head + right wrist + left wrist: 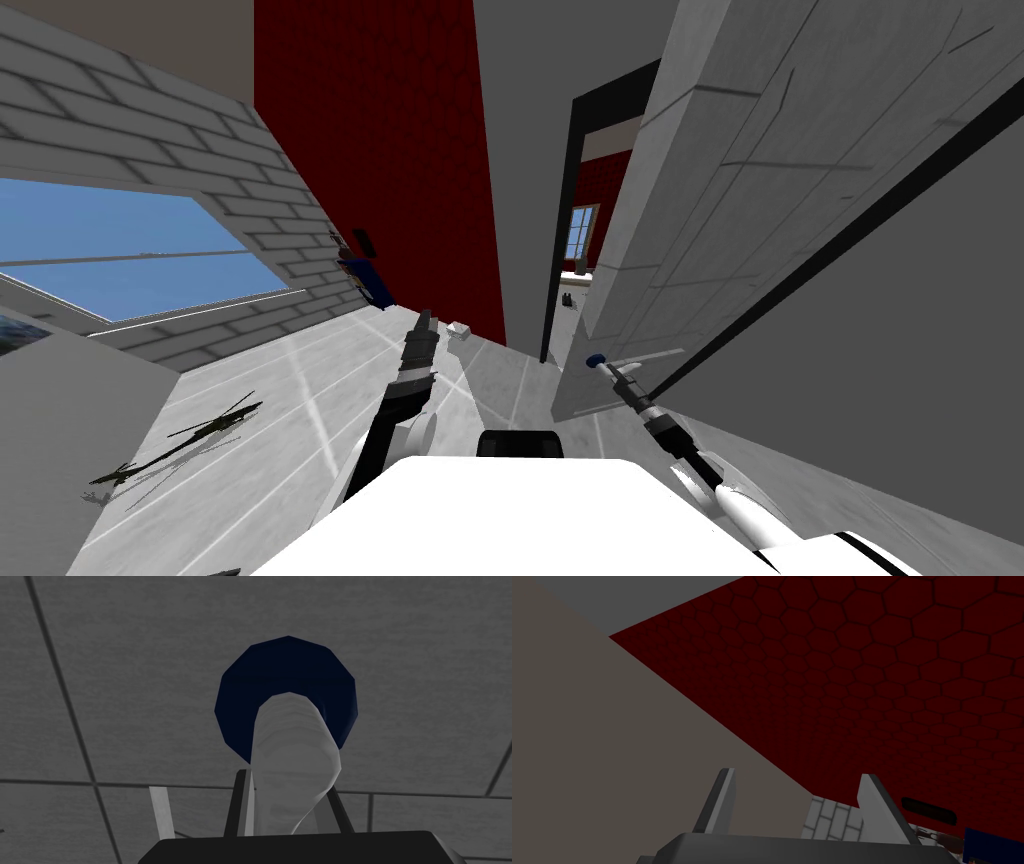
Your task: Pull the door open
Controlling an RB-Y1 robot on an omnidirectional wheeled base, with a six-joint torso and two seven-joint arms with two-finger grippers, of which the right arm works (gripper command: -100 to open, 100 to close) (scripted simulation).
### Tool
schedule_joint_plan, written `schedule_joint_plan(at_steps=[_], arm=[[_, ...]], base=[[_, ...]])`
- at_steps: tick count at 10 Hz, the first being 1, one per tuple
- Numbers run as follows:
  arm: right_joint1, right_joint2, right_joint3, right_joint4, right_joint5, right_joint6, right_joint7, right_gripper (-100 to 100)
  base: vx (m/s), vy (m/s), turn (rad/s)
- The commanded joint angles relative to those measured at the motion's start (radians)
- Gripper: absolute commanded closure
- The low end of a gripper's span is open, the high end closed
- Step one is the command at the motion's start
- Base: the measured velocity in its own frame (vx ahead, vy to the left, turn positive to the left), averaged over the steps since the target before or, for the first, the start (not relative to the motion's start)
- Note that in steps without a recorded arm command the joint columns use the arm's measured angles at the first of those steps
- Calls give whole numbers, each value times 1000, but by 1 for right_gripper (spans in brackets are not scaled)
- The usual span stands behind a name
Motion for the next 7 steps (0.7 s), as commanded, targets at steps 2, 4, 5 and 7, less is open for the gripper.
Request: schedule_joint_plan(at_steps=[2, 4, 5, 7], arm=[[15, -7, 2, -12, 0, -8, -5, 100], [21, -9, 6, -4, 2, -23, -9, 100], [23, -13, 6, 2, 2, -34, -11, 100], [25, -18, 8, 11, 3, -50, -13, 100]], base=[[-118, -71, 76], [-162, -94, 179], [-195, -145, 209], [-230, -99, 193]])
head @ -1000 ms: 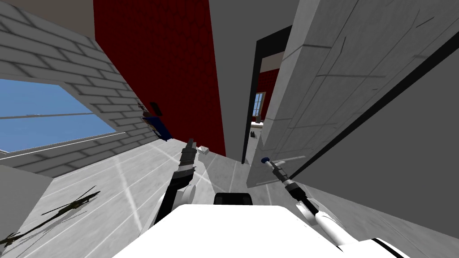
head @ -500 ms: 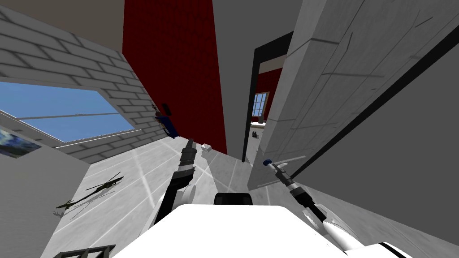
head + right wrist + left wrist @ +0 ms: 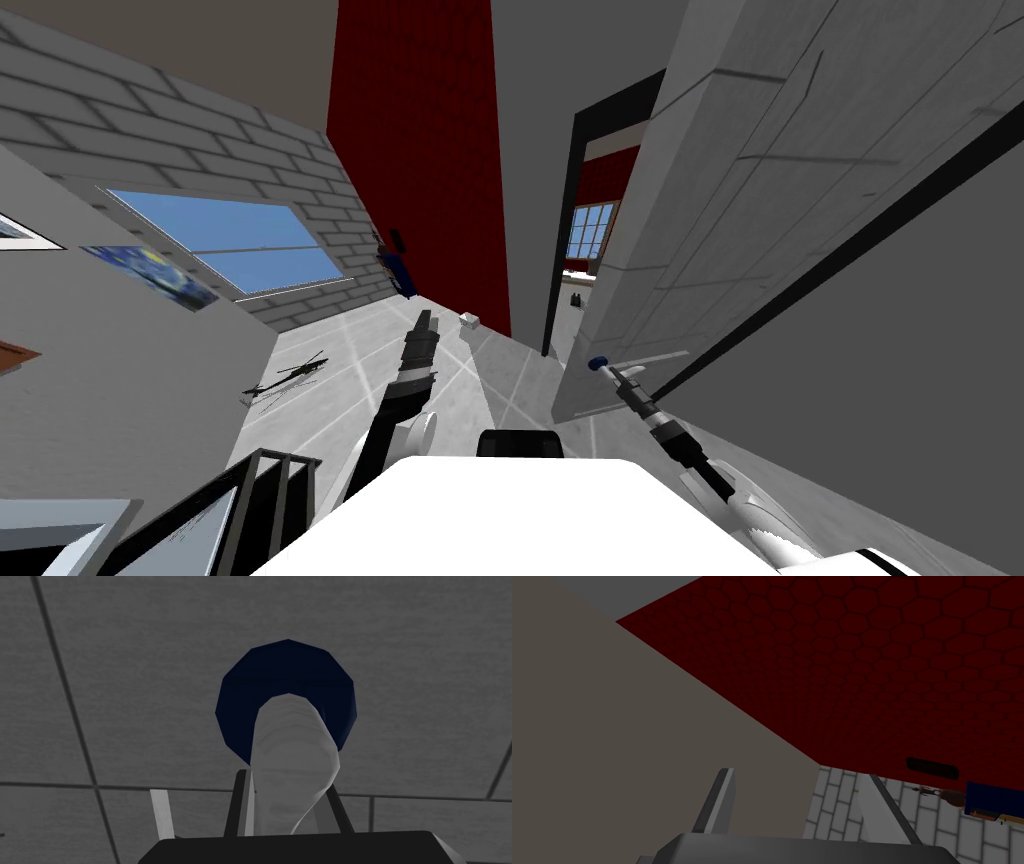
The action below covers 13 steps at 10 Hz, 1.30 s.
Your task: Pull the door open
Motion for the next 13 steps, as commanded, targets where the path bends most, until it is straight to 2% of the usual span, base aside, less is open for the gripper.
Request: schedule_joint_plan(at_steps=[1, 7, 8, 13], arm=[[-6, -4, 1, 29, 1, -22, -1, 100], [0, -14, 4, 48, 2, -55, -6, 100], [-11, -6, 7, 58, 5, -56, -6, 100], [-10, -10, 9, 74, 5, -73, -8, 100]], base=[[-201, -91, 131], [-159, -77, 121], [-80, -30, 32], [-172, -89, 160]])
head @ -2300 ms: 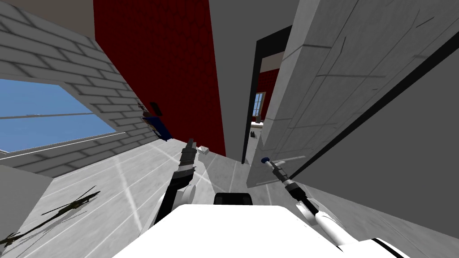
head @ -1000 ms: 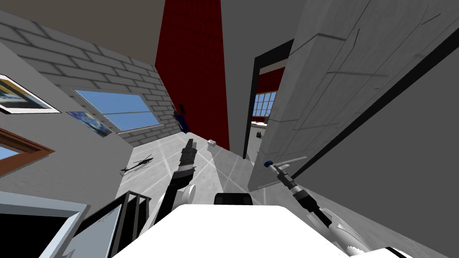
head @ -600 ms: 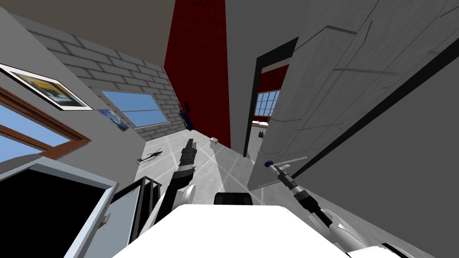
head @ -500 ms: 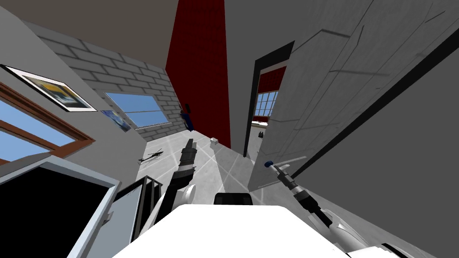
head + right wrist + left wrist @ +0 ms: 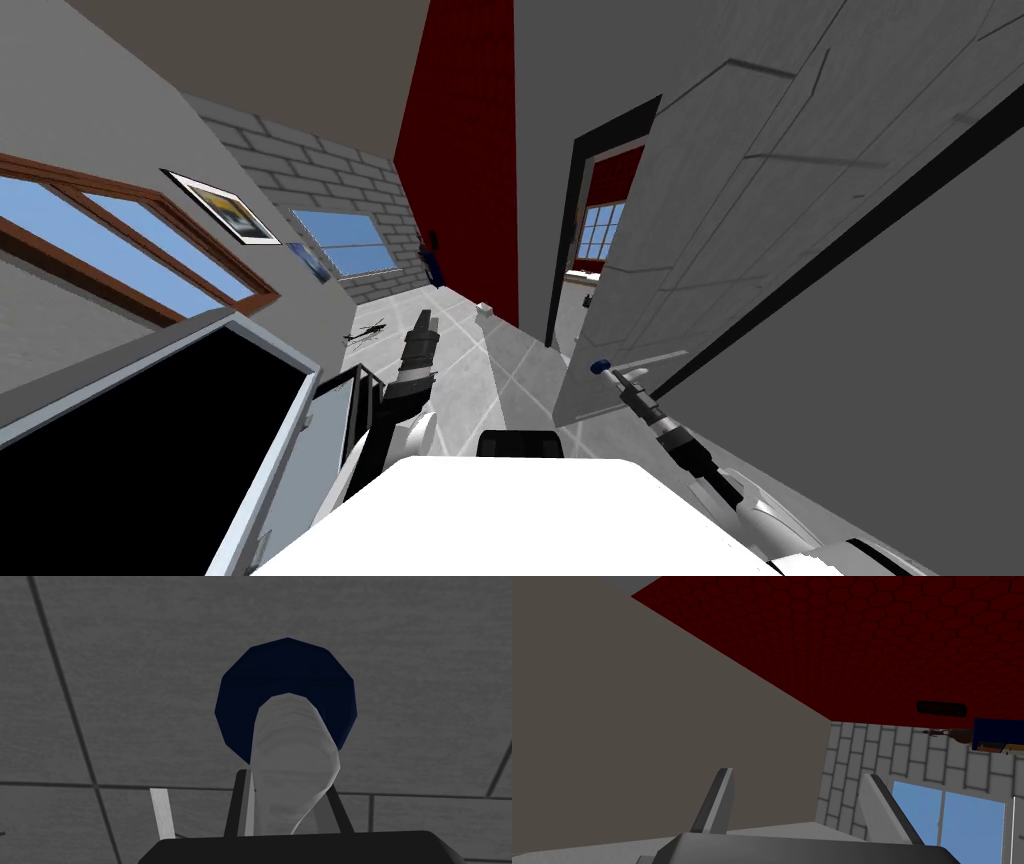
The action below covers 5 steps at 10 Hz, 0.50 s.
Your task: Pull the door open
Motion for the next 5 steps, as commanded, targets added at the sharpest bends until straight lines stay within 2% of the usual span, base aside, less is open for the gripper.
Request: schedule_joint_plan(at_steps=[1, 5], arm=[[8, -6, -2, -8, -1, -3, 1, 100], [7, -10, -1, 5, -2, -18, 0, 100]], base=[[-211, -132, 189], [-206, -109, 171]])
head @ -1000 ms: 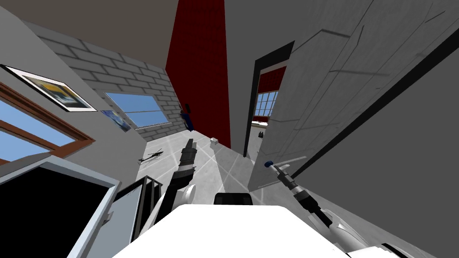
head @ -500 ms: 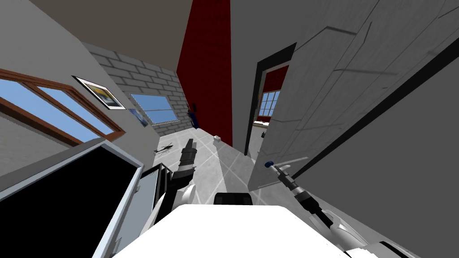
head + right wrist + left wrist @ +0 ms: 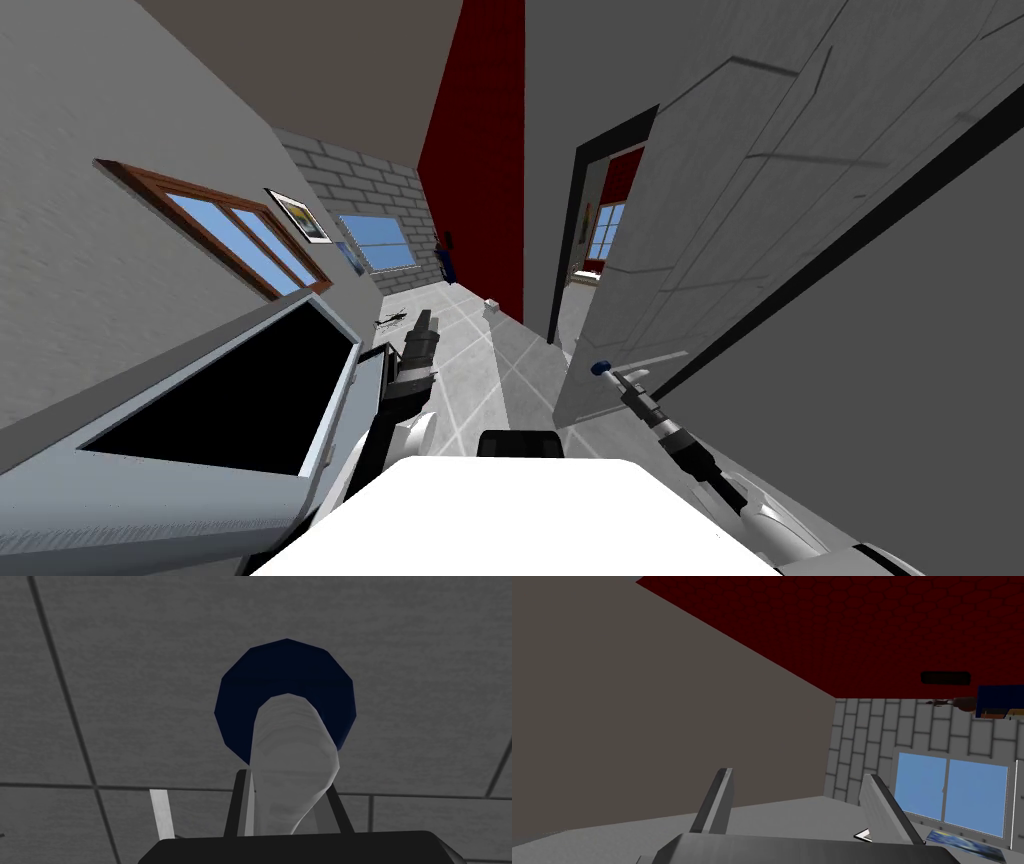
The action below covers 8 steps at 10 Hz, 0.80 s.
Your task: Pull the door open
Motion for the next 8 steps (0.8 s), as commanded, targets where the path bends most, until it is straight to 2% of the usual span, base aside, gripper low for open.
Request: schedule_joint_plan(at_steps=[1, 3, 8], arm=[[-3, -8, -4, 12, -3, -9, 1, 100], [0, -2, -1, 0, -1, 1, 0, 100], [1, -6, -1, 23, -2, -22, -1, 100]], base=[[-202, -75, 131], [-83, -22, 9], [-165, -79, 165]])
